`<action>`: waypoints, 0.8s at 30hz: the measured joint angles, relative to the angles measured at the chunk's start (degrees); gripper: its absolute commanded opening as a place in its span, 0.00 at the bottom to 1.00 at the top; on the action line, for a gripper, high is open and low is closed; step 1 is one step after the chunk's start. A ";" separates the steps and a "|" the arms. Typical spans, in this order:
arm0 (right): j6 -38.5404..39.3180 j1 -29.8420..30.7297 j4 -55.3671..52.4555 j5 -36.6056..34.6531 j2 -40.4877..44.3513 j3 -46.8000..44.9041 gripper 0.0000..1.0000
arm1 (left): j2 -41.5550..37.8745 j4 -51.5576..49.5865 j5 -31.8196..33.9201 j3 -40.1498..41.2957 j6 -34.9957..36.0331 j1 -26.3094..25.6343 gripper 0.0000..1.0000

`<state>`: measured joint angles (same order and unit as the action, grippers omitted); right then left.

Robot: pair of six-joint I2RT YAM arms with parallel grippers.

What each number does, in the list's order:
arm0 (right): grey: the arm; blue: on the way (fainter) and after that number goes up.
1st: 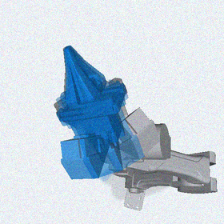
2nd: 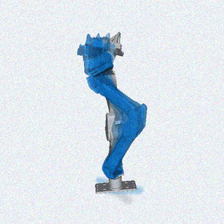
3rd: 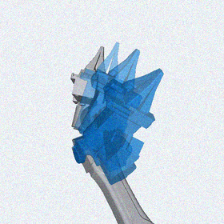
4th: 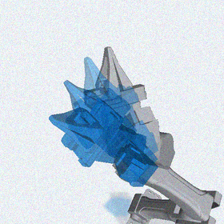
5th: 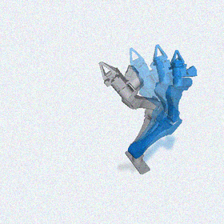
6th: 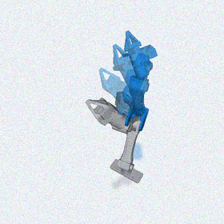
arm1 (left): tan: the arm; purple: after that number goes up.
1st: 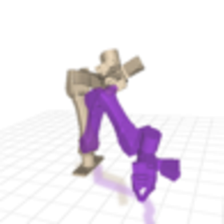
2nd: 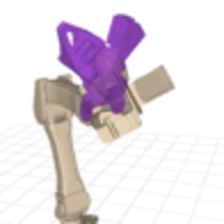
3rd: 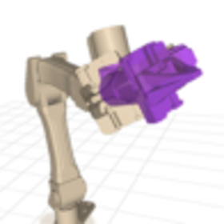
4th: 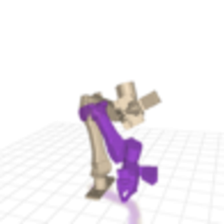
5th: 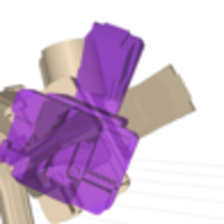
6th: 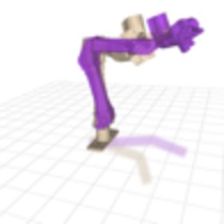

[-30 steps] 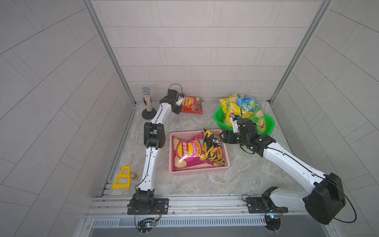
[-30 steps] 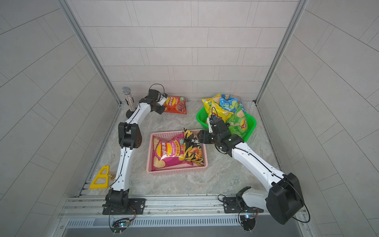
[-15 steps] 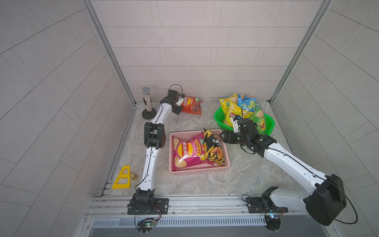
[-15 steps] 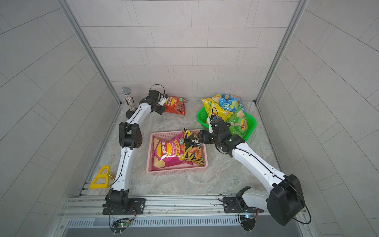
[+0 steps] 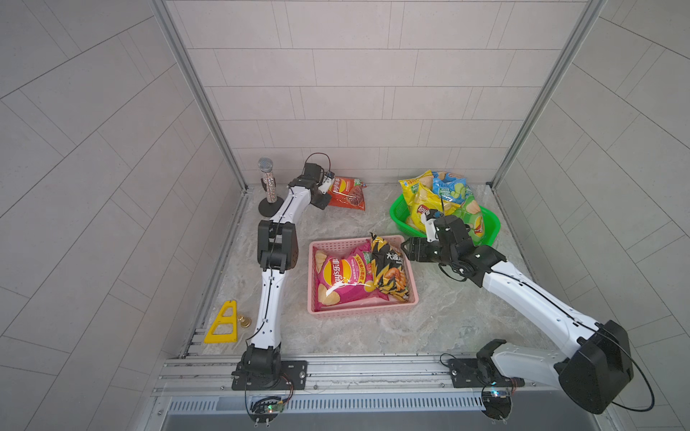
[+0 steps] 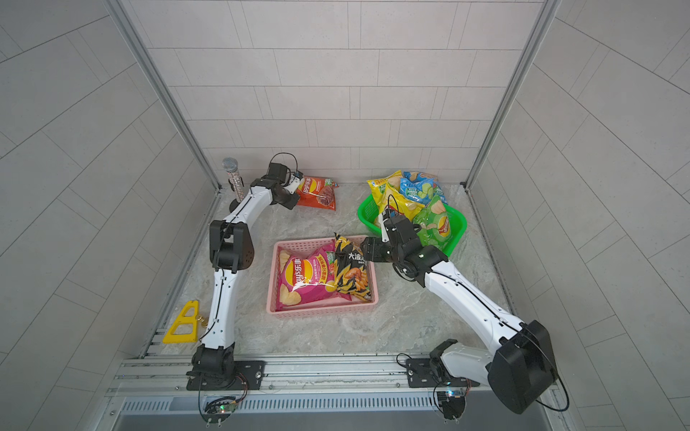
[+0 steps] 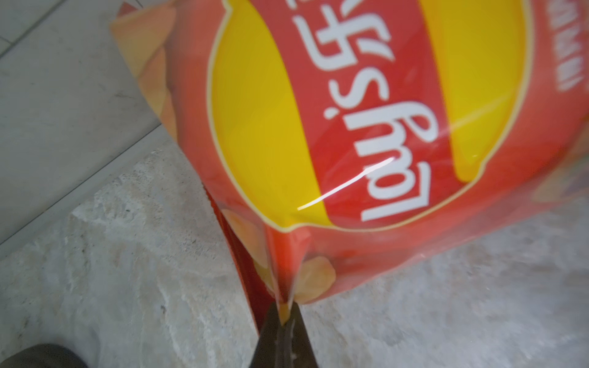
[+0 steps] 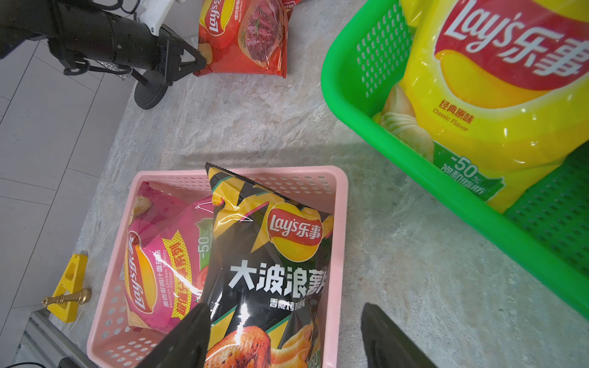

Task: Put the potato chips into the basket
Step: Pick up the potato chip from the center of the board.

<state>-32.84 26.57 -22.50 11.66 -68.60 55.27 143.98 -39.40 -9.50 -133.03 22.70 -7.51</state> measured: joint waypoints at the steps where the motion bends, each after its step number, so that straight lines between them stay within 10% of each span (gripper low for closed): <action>1: 0.00 0.00 -0.11 -0.11 0.33 0.00 0.79 | -1.88 -0.37 -0.39 1.18 -0.26 0.00 0.00; 24: -0.39 0.00 -1.36 -1.62 6.71 -2.58 0.79 | -32.33 -6.71 -10.21 13.97 -9.18 -0.02 0.00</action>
<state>-33.23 26.57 -23.86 10.04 -61.89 52.69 111.66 -46.11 -19.70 -119.07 13.52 -7.53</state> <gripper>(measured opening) 0.791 0.045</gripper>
